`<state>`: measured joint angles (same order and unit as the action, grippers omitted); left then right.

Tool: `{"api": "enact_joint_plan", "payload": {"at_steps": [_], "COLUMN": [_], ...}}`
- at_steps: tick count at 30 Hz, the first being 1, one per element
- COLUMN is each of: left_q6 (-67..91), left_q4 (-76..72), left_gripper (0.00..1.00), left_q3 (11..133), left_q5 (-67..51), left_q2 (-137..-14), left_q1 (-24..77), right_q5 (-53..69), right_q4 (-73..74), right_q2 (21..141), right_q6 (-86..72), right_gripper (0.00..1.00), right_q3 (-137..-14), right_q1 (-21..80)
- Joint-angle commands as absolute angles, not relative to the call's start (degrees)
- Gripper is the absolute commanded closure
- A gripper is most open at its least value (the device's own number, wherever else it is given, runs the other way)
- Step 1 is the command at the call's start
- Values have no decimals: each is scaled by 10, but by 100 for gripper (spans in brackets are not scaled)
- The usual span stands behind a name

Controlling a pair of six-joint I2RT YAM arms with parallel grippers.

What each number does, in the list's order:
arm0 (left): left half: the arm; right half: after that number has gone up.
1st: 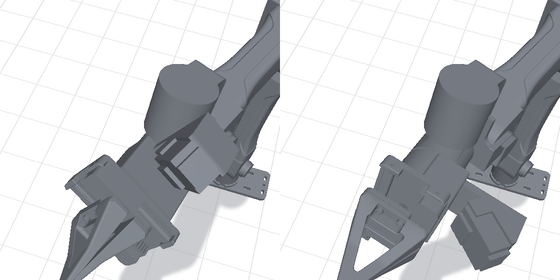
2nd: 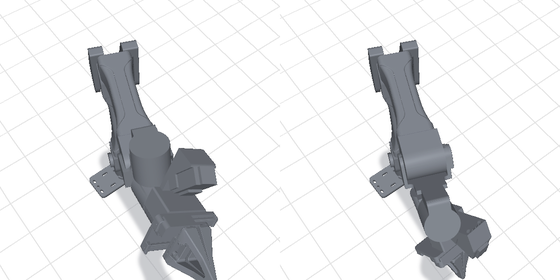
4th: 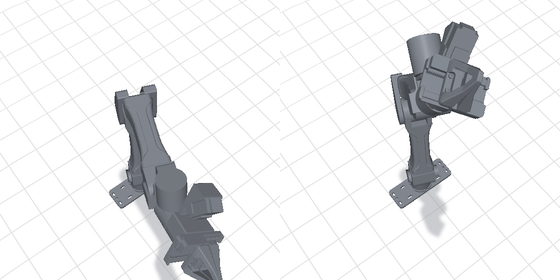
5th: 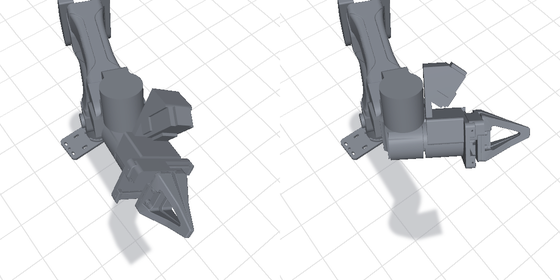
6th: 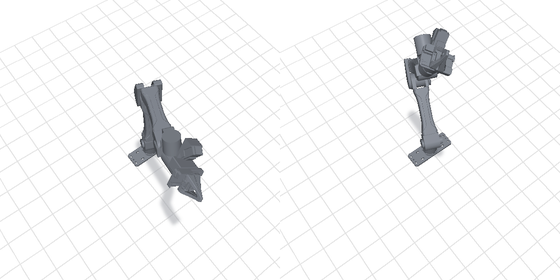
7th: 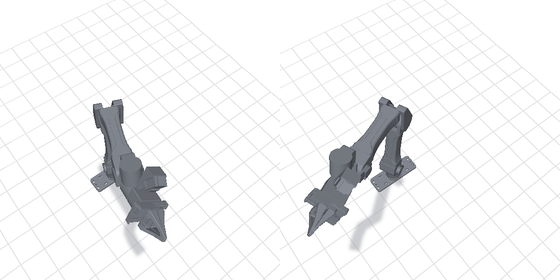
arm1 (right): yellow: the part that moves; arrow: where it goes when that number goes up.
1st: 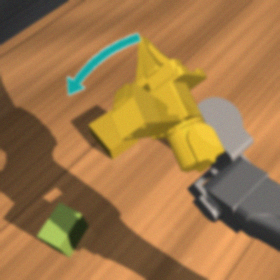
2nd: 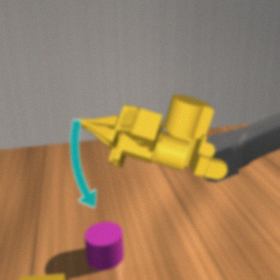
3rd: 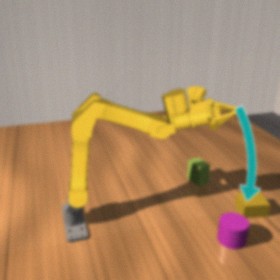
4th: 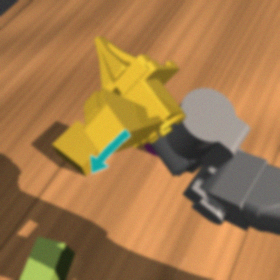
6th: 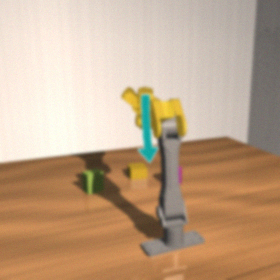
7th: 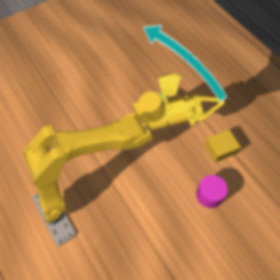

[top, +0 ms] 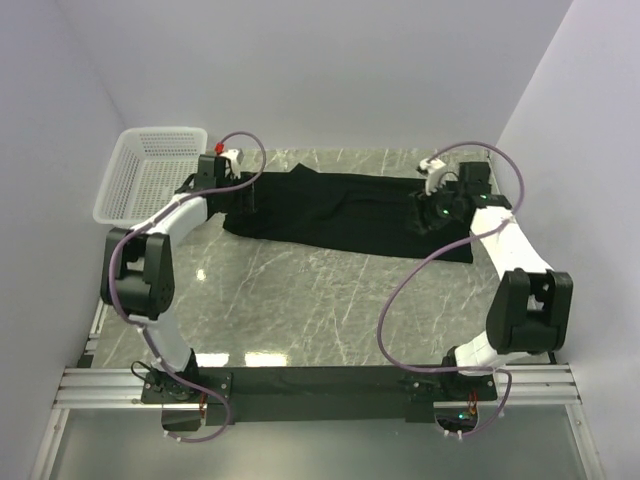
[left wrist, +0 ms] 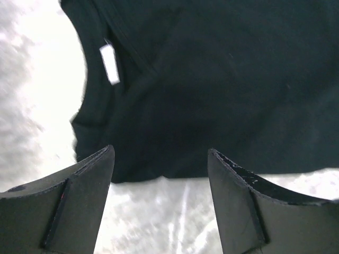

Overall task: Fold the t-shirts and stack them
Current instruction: Fold the tshirt

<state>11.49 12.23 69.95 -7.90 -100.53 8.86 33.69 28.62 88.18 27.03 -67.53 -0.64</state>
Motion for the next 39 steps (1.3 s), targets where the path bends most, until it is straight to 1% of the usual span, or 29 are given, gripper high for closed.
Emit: {"api": "enact_joint_plan", "payload": {"at_steps": [1,6,7,9,15,18,19,21,24,25,27,28,31,36,39], "left_q6": [53,21,18,17,18,17,17,18,19,19,20,20,24,29,30], "left_q4": [162,210,218,232,242,245,252,258,260,262,262,261,263,253,251], "left_gripper": [25,29,32,33,36,41,46,50,60,70,76,85,99,99,99], "left_q3": [760,829,838,852,863,870,874,882,882,882,876,875,867,839,826], "left_q5": [-37,-40,-43,-44,-37,-36,-36,-40,-39,-37,-38,-37,-35,-33,-34], "left_q2": [-1043,-1112,-1121,-1139,-1159,-1169,-1172,-1179,-1175,-1174,-1169,-1166,-1159,-1126,-1107], "left_q1": [85,87,87,88,88,88,88,88,88,88,88,88,88,87,85], "right_q5": [349,345,345,345,340,340,340,340,336,335,324,318,286,217,189], "right_q4": [294,290,288,287,293,296,298,298,300,300,300,299,287,277,284], "right_q2": [833,819,818,818,819,822,824,824,824,824,824,825,830,872,901], "right_q6": [290,287,286,287,295,295,295,296,297,298,297,297,287,218,180], "right_gripper": [33,33,33,33,33,33,33,33,33,34,34,34,34,35,38], "right_q3": [-651,-621,-617,-611,-603,-604,-604,-604,-601,-601,-599,-599,-598,-620,-640], "right_q1": [-43,-69,-72,-79,-97,-104,-105,-106,-107,-109,-110,-112,-123,-157,-179]}}
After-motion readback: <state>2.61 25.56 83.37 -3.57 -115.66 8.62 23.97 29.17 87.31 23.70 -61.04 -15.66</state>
